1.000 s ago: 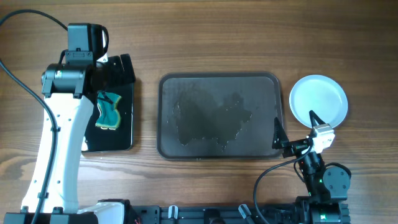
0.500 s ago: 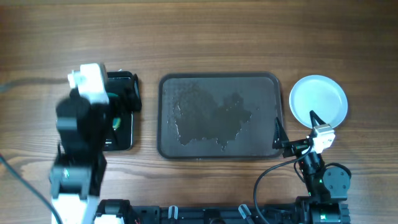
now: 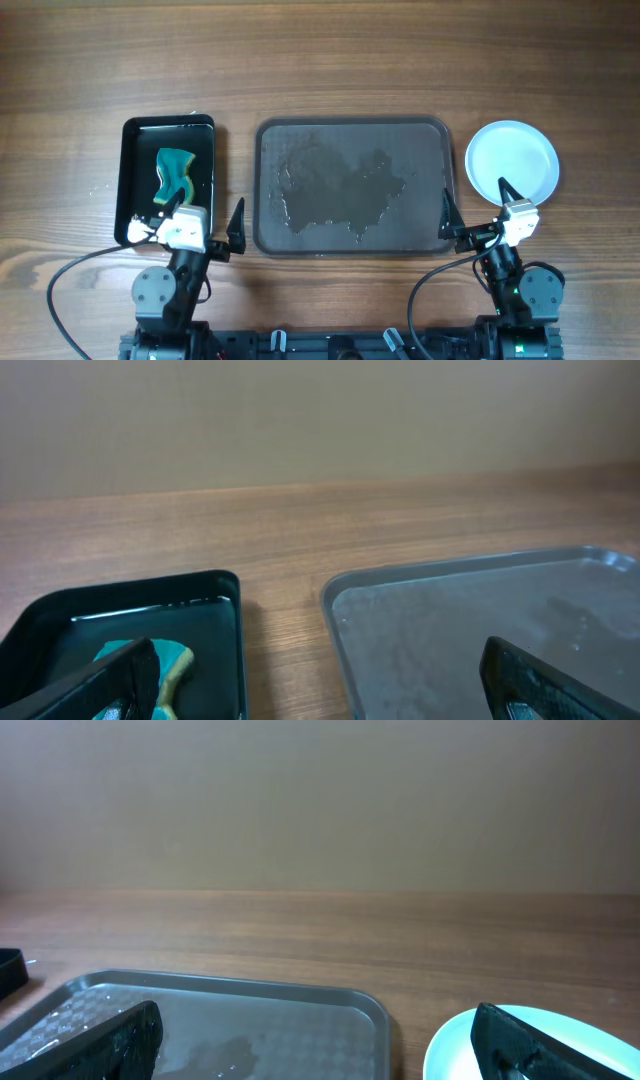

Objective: Clean dirty plates on tray and stack at the side

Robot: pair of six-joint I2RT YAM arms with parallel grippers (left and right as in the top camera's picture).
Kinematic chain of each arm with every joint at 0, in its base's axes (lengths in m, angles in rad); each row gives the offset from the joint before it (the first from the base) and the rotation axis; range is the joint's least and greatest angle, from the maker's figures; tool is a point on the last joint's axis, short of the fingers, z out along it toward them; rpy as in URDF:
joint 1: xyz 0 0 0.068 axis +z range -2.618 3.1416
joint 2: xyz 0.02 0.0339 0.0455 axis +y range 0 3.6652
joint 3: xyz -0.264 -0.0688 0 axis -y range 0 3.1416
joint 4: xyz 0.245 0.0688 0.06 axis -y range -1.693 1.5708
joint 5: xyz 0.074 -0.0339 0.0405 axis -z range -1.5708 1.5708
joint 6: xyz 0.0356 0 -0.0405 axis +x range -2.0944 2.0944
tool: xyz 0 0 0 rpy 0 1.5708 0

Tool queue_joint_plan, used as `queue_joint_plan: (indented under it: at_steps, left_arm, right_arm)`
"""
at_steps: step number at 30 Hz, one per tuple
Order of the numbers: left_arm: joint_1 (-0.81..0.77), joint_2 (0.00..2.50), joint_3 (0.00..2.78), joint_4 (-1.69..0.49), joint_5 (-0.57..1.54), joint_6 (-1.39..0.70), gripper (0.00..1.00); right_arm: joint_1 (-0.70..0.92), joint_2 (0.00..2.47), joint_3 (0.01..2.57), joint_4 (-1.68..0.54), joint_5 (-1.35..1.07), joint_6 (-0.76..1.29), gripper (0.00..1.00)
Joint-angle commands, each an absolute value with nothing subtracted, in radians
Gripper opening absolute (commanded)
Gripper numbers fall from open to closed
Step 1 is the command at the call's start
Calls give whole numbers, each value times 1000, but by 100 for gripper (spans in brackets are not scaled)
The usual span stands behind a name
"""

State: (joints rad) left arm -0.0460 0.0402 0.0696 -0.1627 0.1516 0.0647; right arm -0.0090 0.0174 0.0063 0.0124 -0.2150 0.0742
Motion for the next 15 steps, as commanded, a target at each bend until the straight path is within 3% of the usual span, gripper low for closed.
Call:
queue_joint_plan:
  at_steps: [1, 7, 15]
  left_arm:
    - [-49, 9, 45, -148, 156, 106, 100]
    - [-49, 3, 11, 4, 156, 125, 100]
    - [-49, 4, 7, -64, 160, 120, 100]
  right_arm:
    - [-3, 10, 5, 15, -203, 81, 100]
    - [-3, 10, 5, 15, -203, 81, 100]
    - [-3, 10, 5, 15, -203, 81, 100]
